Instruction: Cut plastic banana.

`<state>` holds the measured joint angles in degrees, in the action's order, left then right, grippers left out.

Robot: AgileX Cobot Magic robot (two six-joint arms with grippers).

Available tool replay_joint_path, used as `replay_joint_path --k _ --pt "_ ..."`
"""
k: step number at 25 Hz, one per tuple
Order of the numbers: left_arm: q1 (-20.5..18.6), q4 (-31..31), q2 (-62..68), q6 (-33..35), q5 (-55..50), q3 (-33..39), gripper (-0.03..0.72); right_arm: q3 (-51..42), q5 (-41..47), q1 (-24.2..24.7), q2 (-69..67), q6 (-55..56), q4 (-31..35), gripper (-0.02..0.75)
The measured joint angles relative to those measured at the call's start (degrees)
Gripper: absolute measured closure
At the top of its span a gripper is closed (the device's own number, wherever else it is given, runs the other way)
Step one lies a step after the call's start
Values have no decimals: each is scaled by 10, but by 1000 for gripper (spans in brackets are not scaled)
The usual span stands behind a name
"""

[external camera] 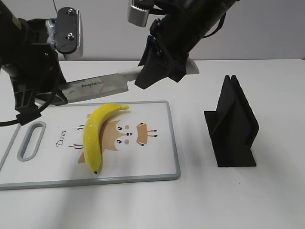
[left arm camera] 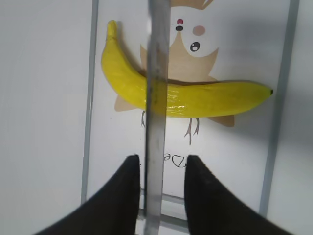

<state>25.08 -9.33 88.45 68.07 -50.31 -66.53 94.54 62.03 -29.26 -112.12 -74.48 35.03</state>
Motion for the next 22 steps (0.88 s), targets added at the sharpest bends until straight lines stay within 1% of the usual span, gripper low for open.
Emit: replay_joint_path --k 3,5,7,11,15,22 --pt "0 0 0 0 -5 0 498 0 0 0 0 0 0 557" --pt "0 6 0 0 -7 -1 633 0 1 0 0 -2 0 557" --pt "0 14 0 -1 -10 -2 682 0 1 0 0 -5 1 557" --pt "0 20 0 -2 -10 1 693 0 1 0 -6 -7 19 557" --pt "0 41 0 -5 -3 16 692 0 -5 -2 -19 -11 24 557" --pt "-9 40 27 -6 52 19 699 1 -39 -3 -25 -9 -19 556"
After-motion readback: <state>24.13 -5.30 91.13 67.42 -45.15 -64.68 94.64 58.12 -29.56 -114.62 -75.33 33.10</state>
